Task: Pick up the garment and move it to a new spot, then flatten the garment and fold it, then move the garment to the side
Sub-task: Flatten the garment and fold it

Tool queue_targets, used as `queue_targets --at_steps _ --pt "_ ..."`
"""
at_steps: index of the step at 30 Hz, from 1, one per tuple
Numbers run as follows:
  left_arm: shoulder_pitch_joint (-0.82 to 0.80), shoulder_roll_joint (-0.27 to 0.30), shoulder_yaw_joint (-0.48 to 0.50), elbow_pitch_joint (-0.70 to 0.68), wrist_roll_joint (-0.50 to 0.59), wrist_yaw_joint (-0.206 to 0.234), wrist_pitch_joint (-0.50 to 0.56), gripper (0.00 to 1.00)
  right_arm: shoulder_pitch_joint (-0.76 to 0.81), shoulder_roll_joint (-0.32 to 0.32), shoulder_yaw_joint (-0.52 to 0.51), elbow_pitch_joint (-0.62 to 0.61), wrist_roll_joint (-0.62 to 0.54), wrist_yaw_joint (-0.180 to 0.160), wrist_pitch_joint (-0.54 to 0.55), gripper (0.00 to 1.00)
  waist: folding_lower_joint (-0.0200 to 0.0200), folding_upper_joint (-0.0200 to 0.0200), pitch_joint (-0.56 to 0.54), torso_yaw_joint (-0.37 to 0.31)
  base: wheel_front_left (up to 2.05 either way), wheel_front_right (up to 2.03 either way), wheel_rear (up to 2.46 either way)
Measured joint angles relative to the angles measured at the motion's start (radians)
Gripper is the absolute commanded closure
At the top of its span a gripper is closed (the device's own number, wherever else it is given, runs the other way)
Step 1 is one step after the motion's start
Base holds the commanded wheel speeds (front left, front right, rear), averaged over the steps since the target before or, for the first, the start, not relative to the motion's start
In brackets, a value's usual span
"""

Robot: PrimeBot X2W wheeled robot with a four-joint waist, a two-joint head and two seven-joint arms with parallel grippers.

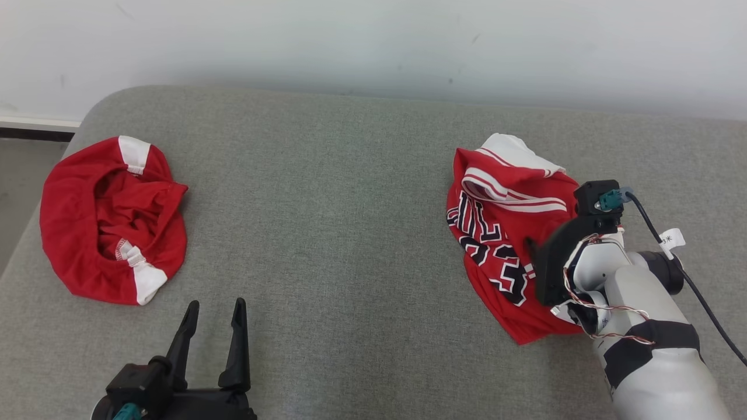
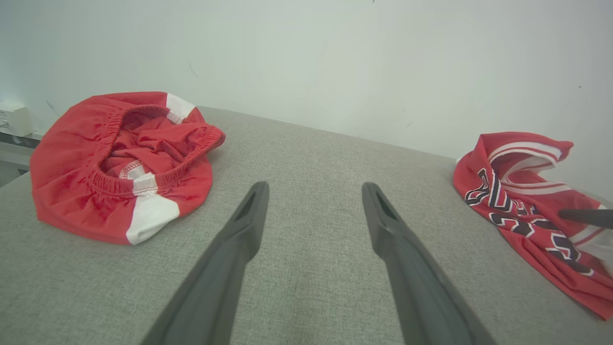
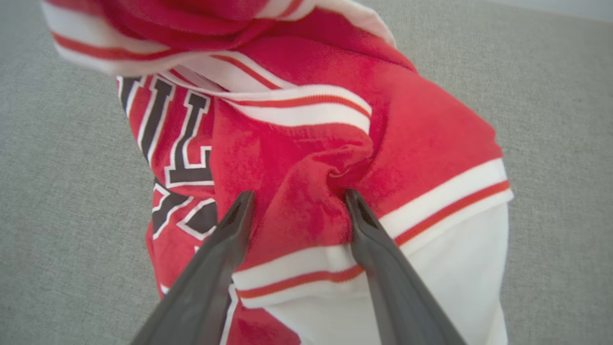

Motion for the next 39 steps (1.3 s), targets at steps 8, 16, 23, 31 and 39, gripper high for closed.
queue_targets --at_steps 8,16,23,31,39 --pt "0.005 0.000 0.022 0.002 0.001 0.000 0.000 0.00 -0.033 0.013 0.100 -0.057 0.046 0.000 -0.064 1.00 0.0000 0.0000 -0.016 -0.003 0.00 0.00 0.00" --pt "0.005 0.000 0.048 -0.012 0.000 0.004 0.000 0.00 -0.108 0.031 0.276 -0.231 0.263 0.000 -0.067 1.00 0.0000 0.0000 -0.018 -0.029 0.00 0.00 0.00" --pt "-0.009 0.000 0.060 -0.026 0.000 0.006 0.000 0.00 -0.273 0.034 0.412 -0.332 0.322 0.000 -0.118 1.00 0.0000 0.0001 0.007 -0.056 0.00 0.00 0.00" --pt "-0.027 -0.001 0.048 -0.023 0.001 0.006 0.000 0.00 -0.514 0.036 0.502 -0.345 0.510 0.000 -0.322 1.00 0.0000 0.0001 0.026 -0.079 0.00 0.00 0.00" --pt "-0.029 0.000 0.058 -0.023 0.001 0.009 0.000 0.00 -0.634 0.035 0.517 -0.304 0.662 0.000 -0.523 1.00 -0.0001 0.0000 0.026 -0.104 0.00 0.00 0.00"
